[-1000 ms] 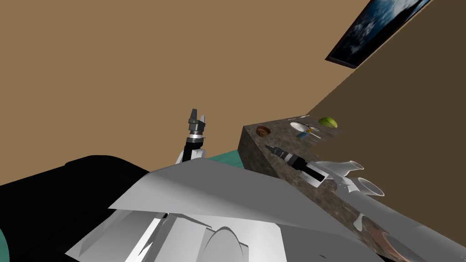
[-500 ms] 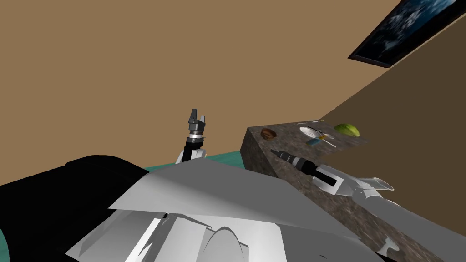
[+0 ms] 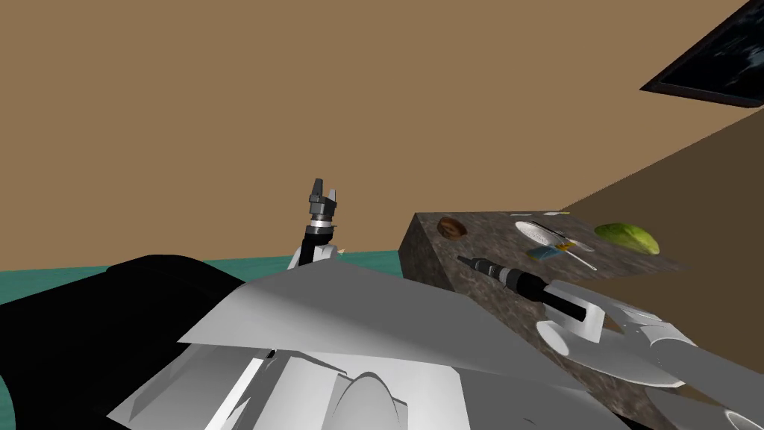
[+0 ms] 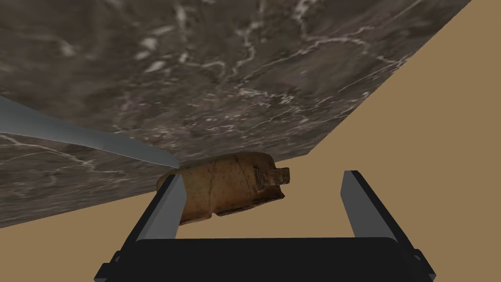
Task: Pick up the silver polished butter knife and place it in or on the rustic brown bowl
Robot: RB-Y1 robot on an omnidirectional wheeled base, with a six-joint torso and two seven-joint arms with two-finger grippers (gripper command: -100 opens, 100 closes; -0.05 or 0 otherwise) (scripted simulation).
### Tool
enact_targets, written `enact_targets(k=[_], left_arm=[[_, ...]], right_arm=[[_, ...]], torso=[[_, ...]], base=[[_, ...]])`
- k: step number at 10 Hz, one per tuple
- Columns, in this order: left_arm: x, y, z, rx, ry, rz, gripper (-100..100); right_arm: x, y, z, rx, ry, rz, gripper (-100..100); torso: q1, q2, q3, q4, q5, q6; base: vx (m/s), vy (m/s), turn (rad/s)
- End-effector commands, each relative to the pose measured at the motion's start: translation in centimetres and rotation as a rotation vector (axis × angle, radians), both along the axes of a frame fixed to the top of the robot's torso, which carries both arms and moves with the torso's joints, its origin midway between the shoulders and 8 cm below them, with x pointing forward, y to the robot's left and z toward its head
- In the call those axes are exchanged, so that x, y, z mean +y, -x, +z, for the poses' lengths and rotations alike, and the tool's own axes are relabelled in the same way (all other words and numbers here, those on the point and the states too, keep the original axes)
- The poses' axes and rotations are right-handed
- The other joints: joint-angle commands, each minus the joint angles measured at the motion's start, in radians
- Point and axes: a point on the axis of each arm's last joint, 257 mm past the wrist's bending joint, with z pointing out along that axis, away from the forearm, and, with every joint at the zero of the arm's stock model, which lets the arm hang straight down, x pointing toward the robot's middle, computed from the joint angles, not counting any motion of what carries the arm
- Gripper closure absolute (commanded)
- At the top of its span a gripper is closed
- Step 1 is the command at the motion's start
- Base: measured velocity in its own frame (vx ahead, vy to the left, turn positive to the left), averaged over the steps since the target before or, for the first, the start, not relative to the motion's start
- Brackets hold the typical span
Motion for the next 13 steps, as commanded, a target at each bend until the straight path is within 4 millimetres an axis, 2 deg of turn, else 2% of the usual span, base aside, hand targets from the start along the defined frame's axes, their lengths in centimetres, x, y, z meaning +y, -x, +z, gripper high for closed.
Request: enact_targets(k=[1,4,5,6,8,9,10,11,12,13], left_arm=[[0.0,0.0,0.0,0.0,0.0,0.0,0],[0.0,0.0,0.0,0.0,0.0,0.0,0],[0.0,0.0,0.0,0.0,0.0,0.0,0],[0.0,0.0,0.0,0.0,0.0,0.0,0],[0.0,0.0,0.0,0.0,0.0,0.0,0],[0.0,0.0,0.0,0.0,0.0,0.0,0],[0.0,0.0,0.0,0.0,0.0,0.0,0],[0.0,0.0,0.0,0.0,0.0,0.0,0],[0.0,0.0,0.0,0.0,0.0,0.0,0],[0.0,0.0,0.0,0.0,0.0,0.0,0]], right_arm=[[-2.1,0.6,0.1,0.017,0.041,-0.014,-100],[-7.9,4.1,-0.9,0.101,0.167,-0.056,-100],[-7.9,4.1,-0.9,0.101,0.167,-0.056,-100],[-10.2,6.4,-1.6,0.152,0.216,-0.074,-100],[-11.5,8.4,-2.4,0.193,0.242,-0.085,-100],[-11.0,7.6,-2.4,0.177,0.233,-0.081,-100],[-11.1,7.7,-2.5,0.18,0.235,-0.082,0],[-11.0,7.6,-3.3,0.174,0.234,-0.087,-100],[-11.0,7.5,-3.8,0.171,0.234,-0.09,-100],[-10.9,7.6,-3.5,0.174,0.232,-0.088,-100]], torso=[[0.0,0.0,0.0,0.0,0.0,0.0],[0.0,-0.001,0.0,0.0,0.0,0.0],[-0.001,-0.001,-0.001,0.0,0.0,0.001],[0.0,0.0,0.0,0.0,0.0,0.002],[0.0,-0.001,0.0,0.0,0.0,0.001],[0.001,0.0,0.0,0.0,0.0,0.001],[0.001,0.001,0.001,0.0,0.0,0.001],[0.002,0.002,0.001,0.0,0.0,0.001],[0.002,0.002,0.001,0.0,0.0,0.001],[0.002,0.002,0.001,0.0,0.0,0.001]], base=[[0.027,-0.027,0.112],[0.038,-0.028,0.227],[0.028,-0.025,0.045],[0.039,-0.016,0.178],[0.036,-0.02,0.145],[0.011,-0.007,0.018],[0.0,0.0,0.0],[0.005,-0.001,0.053],[0.009,-0.002,0.054],[0.0,0.0,0.0]])
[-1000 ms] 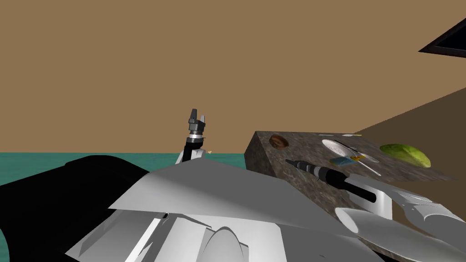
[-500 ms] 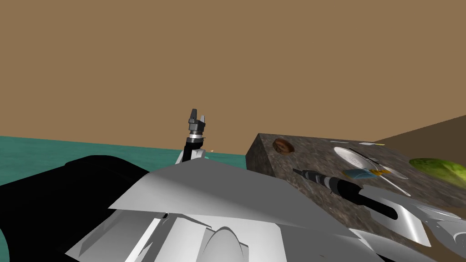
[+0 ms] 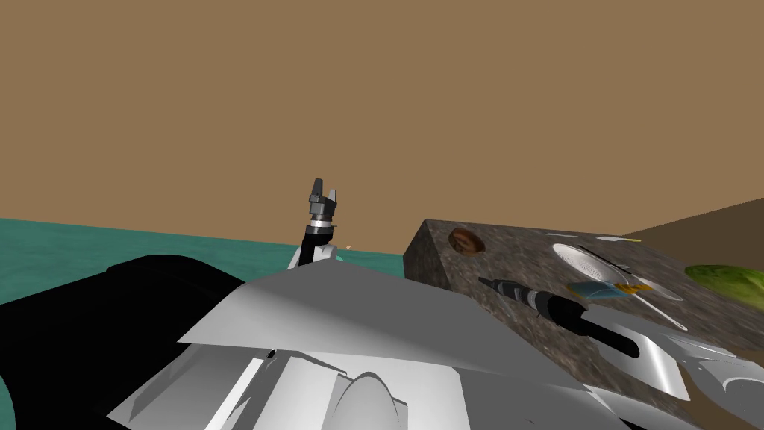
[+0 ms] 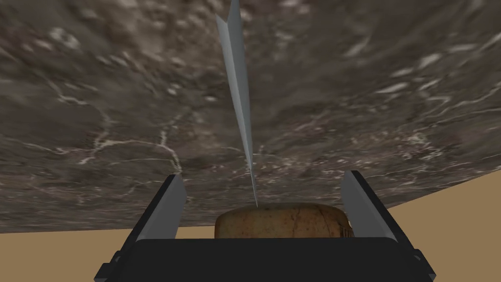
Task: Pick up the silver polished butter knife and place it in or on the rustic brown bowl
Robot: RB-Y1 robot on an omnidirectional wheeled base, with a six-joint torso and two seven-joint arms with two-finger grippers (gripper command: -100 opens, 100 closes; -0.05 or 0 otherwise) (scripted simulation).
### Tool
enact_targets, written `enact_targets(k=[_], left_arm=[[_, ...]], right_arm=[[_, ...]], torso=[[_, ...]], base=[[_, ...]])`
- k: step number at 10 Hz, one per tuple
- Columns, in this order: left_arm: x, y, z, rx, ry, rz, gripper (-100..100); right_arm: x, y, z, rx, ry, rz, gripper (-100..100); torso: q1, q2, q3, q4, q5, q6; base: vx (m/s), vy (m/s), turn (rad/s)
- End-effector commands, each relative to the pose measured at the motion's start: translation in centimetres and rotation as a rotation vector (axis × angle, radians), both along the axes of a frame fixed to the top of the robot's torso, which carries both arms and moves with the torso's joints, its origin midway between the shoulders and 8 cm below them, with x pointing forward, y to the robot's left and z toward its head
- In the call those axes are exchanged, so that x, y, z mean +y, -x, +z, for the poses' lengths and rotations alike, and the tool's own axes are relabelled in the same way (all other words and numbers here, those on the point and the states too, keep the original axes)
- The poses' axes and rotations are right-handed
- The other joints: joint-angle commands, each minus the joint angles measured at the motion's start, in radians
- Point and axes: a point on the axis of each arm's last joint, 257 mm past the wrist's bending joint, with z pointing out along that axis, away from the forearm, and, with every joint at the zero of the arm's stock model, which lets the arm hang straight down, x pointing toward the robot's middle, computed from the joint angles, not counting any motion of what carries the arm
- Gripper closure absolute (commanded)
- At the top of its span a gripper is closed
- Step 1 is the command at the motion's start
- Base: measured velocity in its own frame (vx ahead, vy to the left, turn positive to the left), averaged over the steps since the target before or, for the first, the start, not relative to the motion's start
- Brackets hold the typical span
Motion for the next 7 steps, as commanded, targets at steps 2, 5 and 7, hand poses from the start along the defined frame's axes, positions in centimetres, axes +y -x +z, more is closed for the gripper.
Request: enact_targets(k=[2,5,7], left_arm=[[0.0,0.0,0.0,0.0,0.0,0.0,0],[0.0,0.0,0.0,0.0,0.0,0.0,0],[0.0,0.0,0.0,0.0,0.0,0.0,0]], right_arm=[[0.0,0.0,0.01,0.0,0.0,0.0,100],[-0.34,-0.02,0.1,-0.001,0.008,-0.005,100],[-0.11,0.08,0.84,0.006,0.0,0.005,100]], torso=[[0.0,0.0,0.0,0.0,0.0,0.0],[-0.001,0.0,0.0,0.0,-0.002,-0.002],[-0.001,0.0,0.0,0.0,-0.001,-0.002]], base=[[0.0,0.0,0.0],[0.0,0.0,-0.004],[-0.002,0.001,-0.032]])
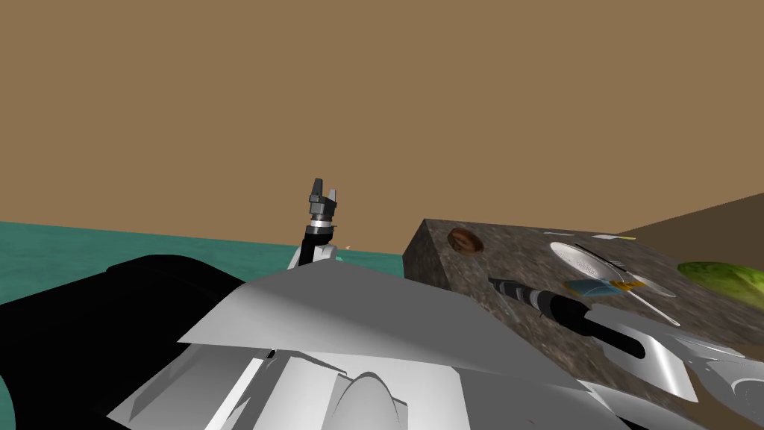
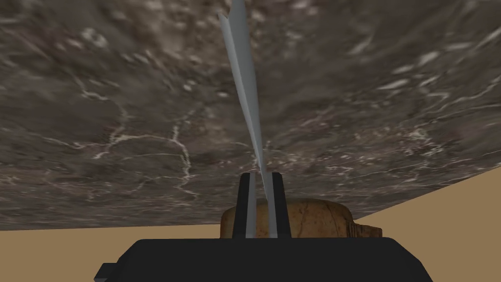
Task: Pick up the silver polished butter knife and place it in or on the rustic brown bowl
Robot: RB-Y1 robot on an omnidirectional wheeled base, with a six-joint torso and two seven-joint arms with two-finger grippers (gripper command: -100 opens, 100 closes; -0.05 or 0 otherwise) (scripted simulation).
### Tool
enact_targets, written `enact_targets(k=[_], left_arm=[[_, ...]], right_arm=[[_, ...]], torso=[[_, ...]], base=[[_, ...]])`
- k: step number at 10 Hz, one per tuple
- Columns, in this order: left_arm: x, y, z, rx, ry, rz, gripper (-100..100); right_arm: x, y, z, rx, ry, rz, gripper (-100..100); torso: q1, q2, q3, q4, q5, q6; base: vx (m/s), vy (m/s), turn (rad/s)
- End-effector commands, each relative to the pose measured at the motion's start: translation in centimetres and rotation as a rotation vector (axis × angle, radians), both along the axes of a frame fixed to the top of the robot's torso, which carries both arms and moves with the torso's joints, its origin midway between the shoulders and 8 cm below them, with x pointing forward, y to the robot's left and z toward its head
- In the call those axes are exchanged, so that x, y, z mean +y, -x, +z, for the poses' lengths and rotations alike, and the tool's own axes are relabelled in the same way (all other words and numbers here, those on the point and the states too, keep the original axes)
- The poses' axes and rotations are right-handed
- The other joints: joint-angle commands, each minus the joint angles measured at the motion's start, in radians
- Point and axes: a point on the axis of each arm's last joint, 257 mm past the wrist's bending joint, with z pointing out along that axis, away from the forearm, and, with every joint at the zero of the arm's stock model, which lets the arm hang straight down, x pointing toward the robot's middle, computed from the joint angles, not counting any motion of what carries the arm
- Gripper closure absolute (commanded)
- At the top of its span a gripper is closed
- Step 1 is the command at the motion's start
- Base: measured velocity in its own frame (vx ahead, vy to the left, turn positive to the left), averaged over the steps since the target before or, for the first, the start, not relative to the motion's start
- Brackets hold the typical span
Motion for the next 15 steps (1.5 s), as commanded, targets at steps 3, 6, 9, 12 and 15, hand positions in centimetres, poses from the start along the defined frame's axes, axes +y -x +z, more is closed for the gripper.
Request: enact_targets(k=[3,6,9,12,15], left_arm=[[0.0,0.0,0.0,0.0,0.0,0.0,0],[0.0,0.0,0.0,0.0,0.0,0.0,0],[0.0,0.0,0.0,0.0,0.0,0.0,0],[0.0,0.0,0.0,0.0,0.0,0.0,0],[0.0,0.0,0.0,0.0,0.0,0.0,0]], right_arm=[[-1.6,-1.5,1.8,-0.032,0.042,-0.006,100],[-3.3,-3.6,4.6,-0.079,0.086,-0.014,100],[-4.1,-5.8,7.9,-0.132,0.103,-0.021,100],[-3.1,-8.2,12.1,-0.19,0.068,-0.021,100],[-2.1,-8.5,12.8,-0.194,0.037,-0.021,100]], torso=[[0.0,0.0,0.0,0.0,0.0,-0.001],[0.01,-0.004,-0.002,0.0,0.003,-0.001],[0.011,-0.007,-0.004,-0.001,0.003,-0.003],[0.012,-0.012,-0.006,-0.001,0.002,-0.006],[0.003,-0.01,-0.006,-0.002,-0.001,-0.005]], base=[[0.005,0.024,-0.065],[0.052,0.134,-0.102],[0.069,0.108,-0.028],[0.099,0.086,0.067],[0.056,-0.017,0.062]])
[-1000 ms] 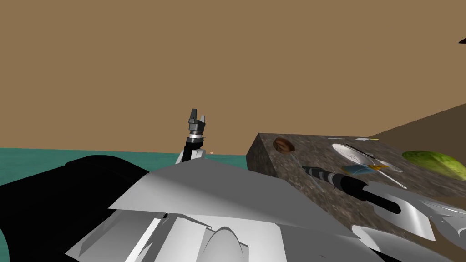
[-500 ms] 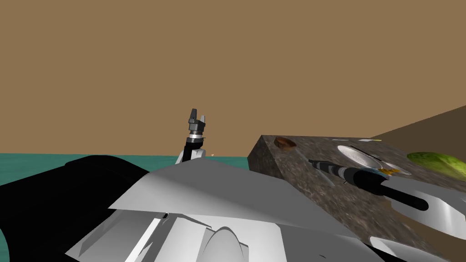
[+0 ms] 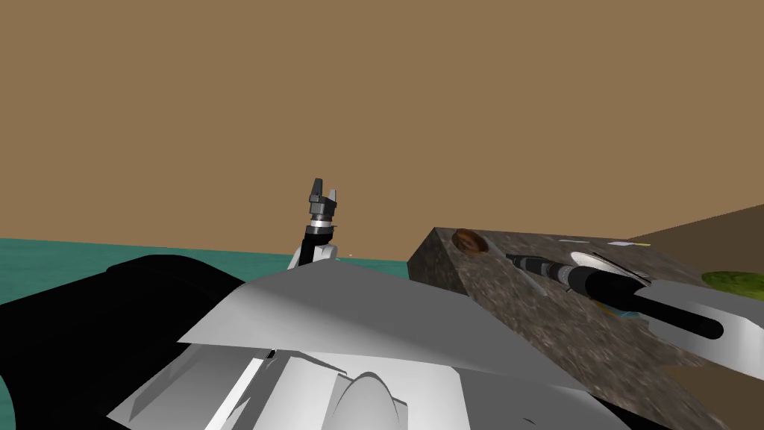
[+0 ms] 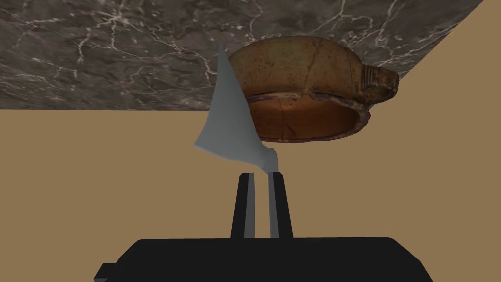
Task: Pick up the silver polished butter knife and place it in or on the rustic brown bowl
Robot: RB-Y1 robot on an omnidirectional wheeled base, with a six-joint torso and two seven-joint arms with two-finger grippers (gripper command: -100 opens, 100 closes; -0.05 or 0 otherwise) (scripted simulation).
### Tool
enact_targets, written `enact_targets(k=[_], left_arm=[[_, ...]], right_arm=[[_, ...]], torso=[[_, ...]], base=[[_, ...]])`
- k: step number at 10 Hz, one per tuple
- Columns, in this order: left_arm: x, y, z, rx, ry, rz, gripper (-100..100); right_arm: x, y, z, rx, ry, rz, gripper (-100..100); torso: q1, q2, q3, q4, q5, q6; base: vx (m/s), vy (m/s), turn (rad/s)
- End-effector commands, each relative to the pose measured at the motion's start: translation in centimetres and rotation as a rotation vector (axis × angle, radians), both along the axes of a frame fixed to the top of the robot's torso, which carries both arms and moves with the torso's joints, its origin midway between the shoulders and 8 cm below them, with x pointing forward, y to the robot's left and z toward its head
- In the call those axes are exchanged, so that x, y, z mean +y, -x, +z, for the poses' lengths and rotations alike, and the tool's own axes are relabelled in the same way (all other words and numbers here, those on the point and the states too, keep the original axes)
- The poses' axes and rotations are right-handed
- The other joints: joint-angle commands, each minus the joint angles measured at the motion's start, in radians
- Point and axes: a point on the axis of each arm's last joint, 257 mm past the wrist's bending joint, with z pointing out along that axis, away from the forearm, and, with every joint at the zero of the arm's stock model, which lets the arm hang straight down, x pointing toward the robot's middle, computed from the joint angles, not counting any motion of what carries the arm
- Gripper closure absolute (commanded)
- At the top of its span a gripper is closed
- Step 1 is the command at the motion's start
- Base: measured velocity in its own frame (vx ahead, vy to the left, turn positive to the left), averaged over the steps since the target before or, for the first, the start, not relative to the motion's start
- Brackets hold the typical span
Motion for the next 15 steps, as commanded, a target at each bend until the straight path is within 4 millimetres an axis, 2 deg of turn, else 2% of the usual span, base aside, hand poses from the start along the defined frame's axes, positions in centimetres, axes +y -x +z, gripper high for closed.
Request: enact_targets(k=[1,2,3,7,8,9,15], left_arm=[[0.0,0.0,0.0,0.0,0.0,0.0,0],[0.0,0.0,0.0,0.0,0.0,0.0,0],[0.0,0.0,0.0,0.0,0.0,0.0,0],[0.0,0.0,0.0,0.0,0.0,0.0,0],[0.0,0.0,0.0,0.0,0.0,0.0,0],[0.0,0.0,0.0,0.0,0.0,0.0,0],[0.0,0.0,0.0,0.0,0.0,0.0,0]], right_arm=[[1.1,0.0,0.2,0.005,-0.036,0.002,100],[0.6,0.0,0.0,0.004,-0.02,0.001,100],[0.8,-0.1,0.1,0.002,-0.026,0.002,-100],[0.7,-0.1,0.1,0.001,-0.025,0.002,-100],[0.7,-0.1,0.1,0.001,-0.025,0.002,0],[0.9,-0.2,1.4,-0.003,-0.025,0.007,-100],[1.5,-0.4,5.2,-0.014,-0.024,0.021,-100]], torso=[[0.0,0.0,0.0,0.0,0.0,0.0],[-0.003,-0.001,0.0,0.0,-0.001,-0.001],[-0.002,0.001,0.0,0.0,-0.001,0.001],[0.001,0.004,0.002,0.001,0.0,0.002],[0.001,0.004,0.002,0.001,0.0,0.002],[0.001,0.004,0.002,0.001,0.0,0.002],[0.001,0.005,0.003,0.001,0.0,0.002]], base=[[0.049,-0.097,0.192],[0.025,-0.052,0.07],[0.006,-0.007,-0.002],[0.0,0.0,0.0],[0.0,0.0,0.0],[-0.001,-0.002,-0.032],[-0.002,-0.002,-0.025]])
